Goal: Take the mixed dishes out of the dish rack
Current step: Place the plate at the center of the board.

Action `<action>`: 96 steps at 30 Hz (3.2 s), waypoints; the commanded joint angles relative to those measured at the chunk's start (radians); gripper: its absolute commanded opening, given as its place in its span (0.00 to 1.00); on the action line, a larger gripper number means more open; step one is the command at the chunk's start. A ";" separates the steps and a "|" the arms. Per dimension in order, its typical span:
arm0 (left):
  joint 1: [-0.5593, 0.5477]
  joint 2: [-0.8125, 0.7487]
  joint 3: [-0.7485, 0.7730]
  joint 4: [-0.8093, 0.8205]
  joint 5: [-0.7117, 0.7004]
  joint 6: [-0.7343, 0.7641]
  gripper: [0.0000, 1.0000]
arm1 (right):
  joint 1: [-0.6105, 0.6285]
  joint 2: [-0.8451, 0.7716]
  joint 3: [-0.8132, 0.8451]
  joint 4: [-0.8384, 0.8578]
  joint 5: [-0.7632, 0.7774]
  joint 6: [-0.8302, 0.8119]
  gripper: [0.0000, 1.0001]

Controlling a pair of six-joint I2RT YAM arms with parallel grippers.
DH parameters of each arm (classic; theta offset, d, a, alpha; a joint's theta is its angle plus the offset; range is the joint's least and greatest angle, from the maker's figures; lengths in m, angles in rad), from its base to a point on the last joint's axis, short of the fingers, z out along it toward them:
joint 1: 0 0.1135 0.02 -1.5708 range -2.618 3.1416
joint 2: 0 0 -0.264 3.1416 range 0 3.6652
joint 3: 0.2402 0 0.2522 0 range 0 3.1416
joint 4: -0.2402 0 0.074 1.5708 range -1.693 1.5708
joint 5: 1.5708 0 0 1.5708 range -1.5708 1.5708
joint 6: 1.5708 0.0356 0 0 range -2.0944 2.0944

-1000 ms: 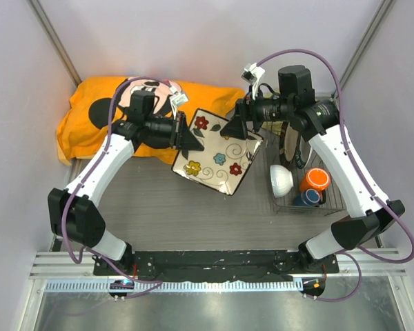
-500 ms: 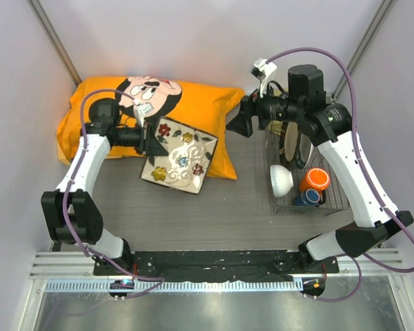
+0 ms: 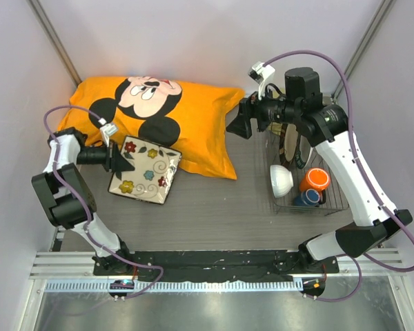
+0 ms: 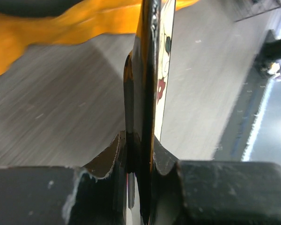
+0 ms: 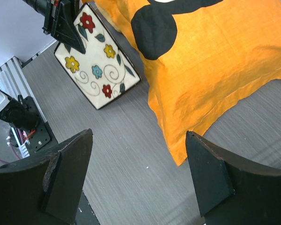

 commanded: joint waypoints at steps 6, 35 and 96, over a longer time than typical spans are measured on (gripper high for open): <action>0.108 0.030 -0.038 -0.379 0.177 0.164 0.00 | 0.004 -0.034 -0.033 0.029 0.012 -0.020 0.86; 0.199 0.170 -0.082 -0.018 -0.033 -0.288 0.00 | 0.004 -0.020 -0.077 0.043 0.021 -0.023 0.85; 0.182 0.060 -0.056 0.372 -0.539 -0.586 0.87 | 0.002 -0.087 -0.183 0.070 0.670 -0.049 0.84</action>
